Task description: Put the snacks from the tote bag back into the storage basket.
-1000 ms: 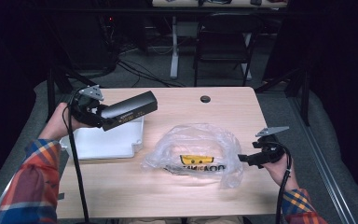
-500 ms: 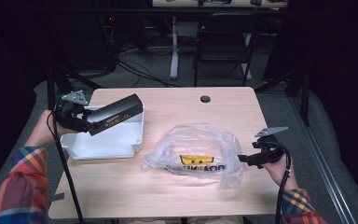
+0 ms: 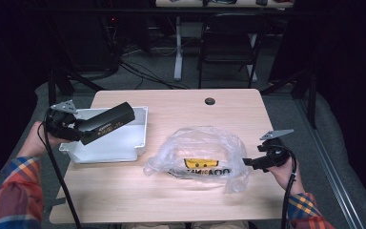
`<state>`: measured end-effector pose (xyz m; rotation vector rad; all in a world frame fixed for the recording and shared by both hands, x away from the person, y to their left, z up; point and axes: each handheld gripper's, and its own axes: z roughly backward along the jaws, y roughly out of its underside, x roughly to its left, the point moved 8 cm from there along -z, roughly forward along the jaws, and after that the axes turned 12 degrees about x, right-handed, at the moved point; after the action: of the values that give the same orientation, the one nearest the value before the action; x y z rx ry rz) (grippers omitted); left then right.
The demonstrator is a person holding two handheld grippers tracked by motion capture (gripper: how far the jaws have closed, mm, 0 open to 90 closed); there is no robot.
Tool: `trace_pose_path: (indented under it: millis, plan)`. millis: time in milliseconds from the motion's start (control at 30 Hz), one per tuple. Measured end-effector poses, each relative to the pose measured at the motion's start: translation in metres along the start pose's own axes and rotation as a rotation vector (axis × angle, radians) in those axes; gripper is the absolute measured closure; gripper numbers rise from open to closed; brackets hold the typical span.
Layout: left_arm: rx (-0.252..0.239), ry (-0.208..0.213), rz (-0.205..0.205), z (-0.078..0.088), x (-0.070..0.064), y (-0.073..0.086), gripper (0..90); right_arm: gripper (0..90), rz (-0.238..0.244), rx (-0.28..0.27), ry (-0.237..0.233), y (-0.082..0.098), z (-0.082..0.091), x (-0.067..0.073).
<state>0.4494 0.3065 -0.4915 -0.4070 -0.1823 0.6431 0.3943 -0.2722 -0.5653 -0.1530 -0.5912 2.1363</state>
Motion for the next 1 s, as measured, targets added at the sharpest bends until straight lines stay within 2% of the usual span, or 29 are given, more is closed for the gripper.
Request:
trace_pose_path:
  millis: [233,433,633,800,1000]
  plan:
    - [0.020,0.027,0.001,-0.021,-0.001,0.008,43.2,11.6,-0.001,0.001,0.006,0.000,0.000,0.001]
    - [0.043,0.052,-0.018,-0.042,-0.005,0.011,43.2,11.7,0.000,0.001,0.005,0.000,0.000,0.001]
    - [0.050,0.061,-0.041,-0.060,-0.006,0.013,43.2,11.8,0.002,0.002,0.005,0.000,0.000,0.001]
    - [0.054,0.049,-0.080,-0.073,-0.007,0.017,43.2,12.0,0.006,0.007,0.005,0.000,-0.001,0.001]
    - [0.078,0.051,-0.097,-0.084,-0.006,0.022,43.2,12.1,0.006,0.005,0.007,0.000,-0.001,0.001]
